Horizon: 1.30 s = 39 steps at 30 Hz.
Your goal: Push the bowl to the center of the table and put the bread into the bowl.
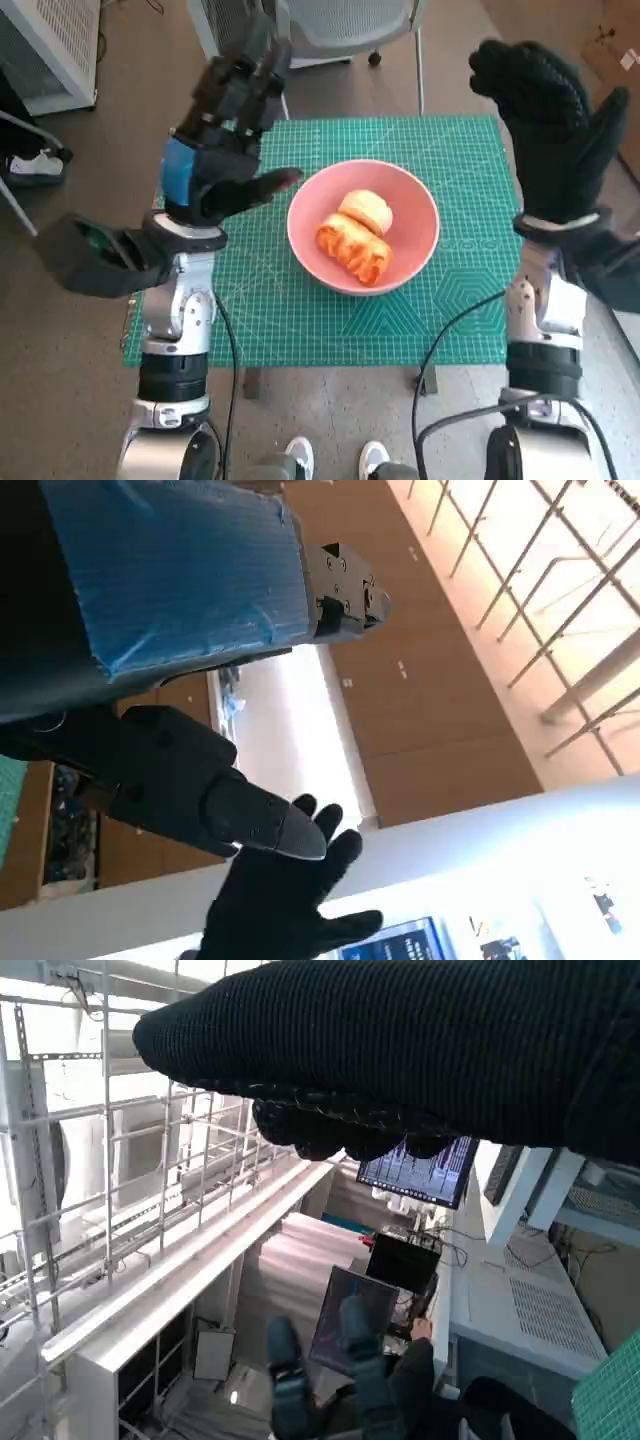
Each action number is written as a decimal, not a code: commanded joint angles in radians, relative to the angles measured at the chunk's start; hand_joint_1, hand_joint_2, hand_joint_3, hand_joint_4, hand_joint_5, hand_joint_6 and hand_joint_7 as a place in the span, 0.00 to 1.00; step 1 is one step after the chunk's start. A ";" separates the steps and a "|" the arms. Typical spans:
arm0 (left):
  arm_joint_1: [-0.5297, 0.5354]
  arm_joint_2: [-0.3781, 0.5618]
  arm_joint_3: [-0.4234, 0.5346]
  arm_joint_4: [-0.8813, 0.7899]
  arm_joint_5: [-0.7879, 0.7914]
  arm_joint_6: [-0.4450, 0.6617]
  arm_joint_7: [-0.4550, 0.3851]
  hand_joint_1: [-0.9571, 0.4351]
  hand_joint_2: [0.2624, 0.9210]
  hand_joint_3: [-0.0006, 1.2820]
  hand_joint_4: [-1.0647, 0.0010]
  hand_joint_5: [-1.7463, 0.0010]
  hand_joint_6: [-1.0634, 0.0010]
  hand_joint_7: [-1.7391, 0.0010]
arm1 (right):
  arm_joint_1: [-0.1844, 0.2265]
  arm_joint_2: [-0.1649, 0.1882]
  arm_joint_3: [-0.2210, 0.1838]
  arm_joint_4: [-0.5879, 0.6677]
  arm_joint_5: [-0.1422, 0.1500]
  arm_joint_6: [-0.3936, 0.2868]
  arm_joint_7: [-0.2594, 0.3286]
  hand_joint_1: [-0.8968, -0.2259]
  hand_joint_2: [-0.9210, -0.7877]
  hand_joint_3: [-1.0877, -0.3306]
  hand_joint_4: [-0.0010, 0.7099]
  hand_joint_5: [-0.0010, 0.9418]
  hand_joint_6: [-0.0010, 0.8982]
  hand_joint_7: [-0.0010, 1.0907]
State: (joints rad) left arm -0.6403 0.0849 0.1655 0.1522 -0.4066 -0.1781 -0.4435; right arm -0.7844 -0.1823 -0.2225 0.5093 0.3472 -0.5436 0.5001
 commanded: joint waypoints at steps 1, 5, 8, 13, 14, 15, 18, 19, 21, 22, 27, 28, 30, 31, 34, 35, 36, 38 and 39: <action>0.026 0.005 -0.006 -0.038 0.000 0.001 0.004 0.40 0.97 0.03 1.00 1.00 0.85 0.96 | -0.003 0.010 0.015 0.005 -0.023 0.010 -0.023 0.37 0.00 0.72 0.49 0.00 0.45 0.01; 0.033 0.007 -0.008 -0.045 0.016 -0.009 0.014 0.39 0.97 0.03 1.00 1.00 0.87 0.96 | -0.007 0.007 0.022 -0.002 -0.025 0.018 -0.032 0.37 0.00 0.72 0.49 0.00 0.45 0.01; 0.034 0.007 -0.006 -0.047 0.025 -0.012 0.023 0.38 0.97 0.05 1.00 1.00 0.93 0.88 | -0.011 0.005 0.024 -0.010 -0.026 0.028 -0.033 0.37 0.00 0.72 0.49 0.00 0.45 0.01; 0.032 0.008 -0.007 -0.047 0.031 -0.019 0.030 0.38 0.97 0.06 1.00 1.00 0.99 0.81 | -0.017 -0.001 0.025 -0.009 -0.024 0.036 -0.030 0.38 0.00 0.72 0.48 0.00 0.43 0.00; 0.031 0.008 -0.007 -0.048 0.031 -0.018 0.031 0.38 0.97 0.06 1.00 1.00 0.99 0.80 | -0.018 -0.002 0.025 -0.009 -0.024 0.038 -0.029 0.39 0.00 0.72 0.47 0.00 0.43 0.00; 0.030 0.009 -0.007 -0.047 0.031 -0.018 0.031 0.38 0.97 0.06 1.00 1.00 0.99 0.80 | -0.019 -0.003 0.025 -0.008 -0.023 0.038 -0.029 0.39 0.00 0.72 0.47 0.00 0.43 0.00; 0.029 0.010 -0.009 -0.051 0.031 -0.016 0.035 0.38 0.97 0.06 1.00 1.00 1.00 0.80 | -0.019 -0.004 0.026 -0.010 -0.023 0.041 -0.029 0.39 0.00 0.72 0.47 0.00 0.43 0.00; 0.030 0.011 -0.009 -0.055 0.031 -0.013 0.037 0.38 0.97 0.06 1.00 1.00 1.00 0.79 | -0.017 -0.003 0.028 -0.017 -0.024 0.042 -0.029 0.39 0.00 0.72 0.47 0.00 0.43 0.00; 0.030 0.013 -0.009 -0.059 0.031 -0.010 0.040 0.38 0.97 0.06 1.00 1.00 1.00 0.79 | -0.015 -0.003 0.030 -0.024 -0.025 0.044 -0.029 0.39 0.00 0.72 0.47 0.00 0.42 0.00; 0.029 0.014 -0.009 -0.057 0.031 -0.010 0.040 0.38 0.97 0.06 1.00 1.00 1.00 0.79 | -0.016 -0.003 0.031 -0.023 -0.026 0.043 -0.029 0.39 0.00 0.72 0.47 0.00 0.42 0.00; 0.028 0.016 -0.010 -0.058 0.031 -0.008 0.044 0.38 0.97 0.06 1.00 1.00 1.00 0.79 | -0.015 -0.005 0.034 -0.027 -0.030 0.043 -0.029 0.39 0.00 0.72 0.45 0.00 0.41 0.00; 0.027 0.017 -0.010 -0.058 0.032 -0.009 0.045 0.38 0.97 0.06 1.00 1.00 1.00 0.79 | -0.015 -0.006 0.034 -0.027 -0.030 0.042 -0.028 0.39 0.00 0.72 0.44 0.00 0.41 0.00; 0.027 0.017 -0.011 -0.058 0.033 -0.011 0.046 0.38 0.97 0.06 1.00 1.00 1.00 0.79 | -0.015 -0.008 0.035 -0.027 -0.031 0.041 -0.027 0.39 0.00 0.72 0.44 0.00 0.40 0.00; 0.029 0.017 -0.012 -0.059 0.033 -0.012 0.047 0.38 0.97 0.06 1.00 1.00 1.00 0.79 | -0.014 -0.009 0.036 -0.030 -0.032 0.042 -0.026 0.39 0.00 0.72 0.44 0.00 0.40 0.00; 0.029 0.017 -0.013 -0.059 0.034 -0.014 0.048 0.39 0.97 0.06 1.00 1.00 1.00 0.79 | -0.015 -0.011 0.038 -0.030 -0.034 0.041 -0.026 0.38 0.00 0.71 0.43 0.00 0.40 0.00; 0.029 0.017 -0.013 -0.058 0.035 -0.015 0.048 0.39 0.97 0.07 1.00 1.00 1.00 0.79 | -0.015 -0.012 0.038 -0.029 -0.035 0.041 -0.025 0.38 0.00 0.71 0.43 0.00 0.40 0.00; 0.029 0.017 -0.014 -0.058 0.035 -0.015 0.049 0.39 0.97 0.07 1.00 1.00 1.00 0.79 | -0.016 -0.012 0.038 -0.028 -0.035 0.040 -0.025 0.38 0.00 0.71 0.43 0.00 0.40 0.00; 0.033 0.017 -0.016 -0.064 0.036 -0.015 0.050 0.40 0.97 0.07 1.00 1.00 1.00 0.79 | -0.016 -0.015 0.039 -0.029 -0.036 0.040 -0.024 0.38 0.00 0.70 0.43 0.00 0.40 0.00; 0.034 0.017 -0.016 -0.066 0.036 -0.015 0.050 0.40 0.97 0.07 1.00 1.00 1.00 0.79 | -0.016 -0.016 0.039 -0.029 -0.037 0.039 -0.023 0.38 0.00 0.70 0.43 0.00 0.40 0.00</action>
State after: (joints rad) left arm -0.6119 0.0923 0.1553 0.1075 -0.3834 -0.1841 -0.3961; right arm -0.8074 -0.1911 -0.1901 0.4794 0.3187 -0.5132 0.4739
